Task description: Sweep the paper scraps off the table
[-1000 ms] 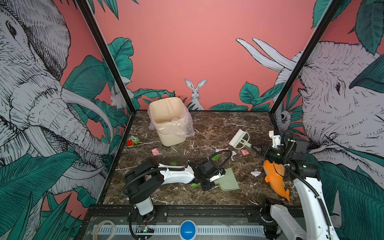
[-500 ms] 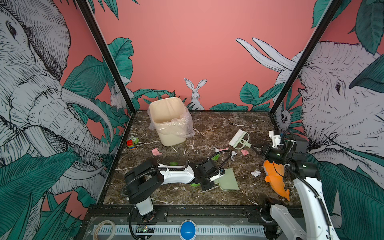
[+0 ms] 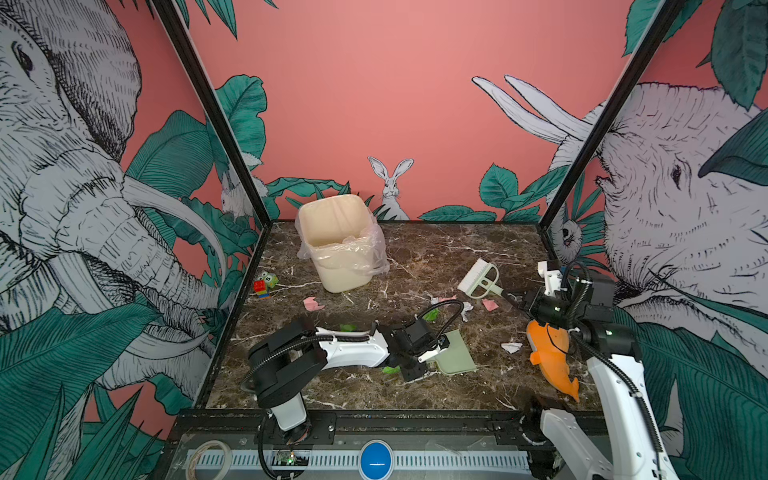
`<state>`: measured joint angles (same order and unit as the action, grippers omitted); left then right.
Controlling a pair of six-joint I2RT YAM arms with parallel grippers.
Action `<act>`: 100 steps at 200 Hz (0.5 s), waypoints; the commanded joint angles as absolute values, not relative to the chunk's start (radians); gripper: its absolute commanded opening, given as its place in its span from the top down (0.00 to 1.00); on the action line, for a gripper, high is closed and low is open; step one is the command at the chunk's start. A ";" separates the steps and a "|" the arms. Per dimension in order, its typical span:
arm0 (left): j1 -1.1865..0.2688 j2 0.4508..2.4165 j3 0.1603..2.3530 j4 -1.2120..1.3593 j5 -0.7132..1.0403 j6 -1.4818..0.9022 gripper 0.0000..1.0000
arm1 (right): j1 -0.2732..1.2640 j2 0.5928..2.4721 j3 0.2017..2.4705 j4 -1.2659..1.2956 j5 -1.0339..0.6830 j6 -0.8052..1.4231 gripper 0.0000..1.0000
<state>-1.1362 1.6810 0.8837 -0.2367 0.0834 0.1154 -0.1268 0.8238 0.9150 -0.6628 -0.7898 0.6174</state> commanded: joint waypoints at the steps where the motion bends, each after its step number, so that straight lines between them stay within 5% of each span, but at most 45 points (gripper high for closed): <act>1: -1.134 1.627 0.892 -0.274 0.065 0.107 0.86 | -0.130 0.816 0.934 -0.632 -0.805 0.616 1.00; 100: -1.134 1.511 0.922 -0.315 0.017 0.062 0.89 | -0.129 0.841 0.958 -0.723 -0.774 0.549 1.00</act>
<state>-1.1362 1.5742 0.8906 -0.2829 0.0380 0.0818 -0.1268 0.8307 0.9161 -0.6956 -0.7845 0.5922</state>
